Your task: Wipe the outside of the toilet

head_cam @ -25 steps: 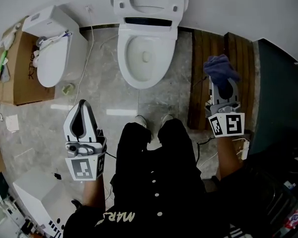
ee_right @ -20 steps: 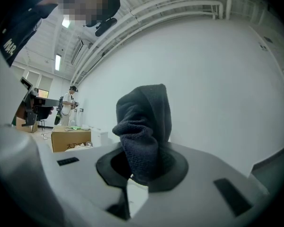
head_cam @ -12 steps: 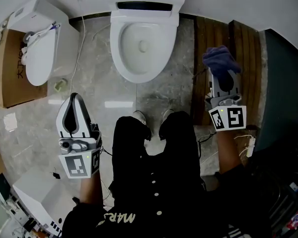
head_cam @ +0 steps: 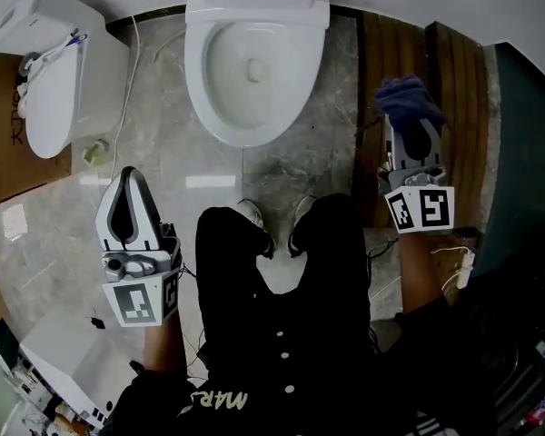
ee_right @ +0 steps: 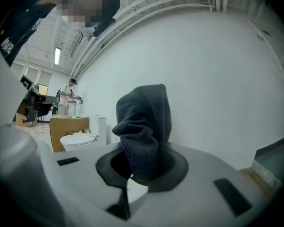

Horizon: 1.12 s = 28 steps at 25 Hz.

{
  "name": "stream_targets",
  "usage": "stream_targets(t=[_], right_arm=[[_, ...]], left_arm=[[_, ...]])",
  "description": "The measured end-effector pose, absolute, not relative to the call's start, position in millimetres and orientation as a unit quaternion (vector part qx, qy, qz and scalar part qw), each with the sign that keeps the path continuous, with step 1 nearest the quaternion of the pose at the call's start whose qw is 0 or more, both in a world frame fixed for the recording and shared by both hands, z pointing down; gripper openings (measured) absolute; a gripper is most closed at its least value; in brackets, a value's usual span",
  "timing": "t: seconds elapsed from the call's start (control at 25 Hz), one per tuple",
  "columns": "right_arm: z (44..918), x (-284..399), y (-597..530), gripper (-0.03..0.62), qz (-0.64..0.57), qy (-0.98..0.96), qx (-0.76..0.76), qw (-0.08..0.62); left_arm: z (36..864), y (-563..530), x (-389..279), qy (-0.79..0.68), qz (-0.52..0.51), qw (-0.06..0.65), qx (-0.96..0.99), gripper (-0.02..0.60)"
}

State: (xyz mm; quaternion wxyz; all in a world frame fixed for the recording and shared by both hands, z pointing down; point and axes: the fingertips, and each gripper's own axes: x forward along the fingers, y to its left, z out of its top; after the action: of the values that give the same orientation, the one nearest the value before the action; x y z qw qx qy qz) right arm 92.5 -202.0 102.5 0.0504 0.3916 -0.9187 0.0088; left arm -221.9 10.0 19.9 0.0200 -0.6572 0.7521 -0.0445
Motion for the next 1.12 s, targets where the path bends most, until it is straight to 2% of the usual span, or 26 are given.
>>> stream_targets(t=[0.4,0.6,1.12], right_arm=[[176.9,95.4,-213.6,0.043,0.012,-0.920,0.385,0.064],[211.7,93.3,-221.7,0.043,0.008,-0.922,0.381,0.068],[291.2,92.8,-234.1,0.043,0.013,-0.925,0.373,0.069]], left_arm=[[98.3,14.3,-236.9,0.770,-0.047,0.002,-0.636,0.011],[124.1,-4.3,-236.6,0.759,-0.047,0.022,-0.649,0.011],[194.3,-19.2,-252.1,0.760,-0.041,0.020,-0.648,0.011]])
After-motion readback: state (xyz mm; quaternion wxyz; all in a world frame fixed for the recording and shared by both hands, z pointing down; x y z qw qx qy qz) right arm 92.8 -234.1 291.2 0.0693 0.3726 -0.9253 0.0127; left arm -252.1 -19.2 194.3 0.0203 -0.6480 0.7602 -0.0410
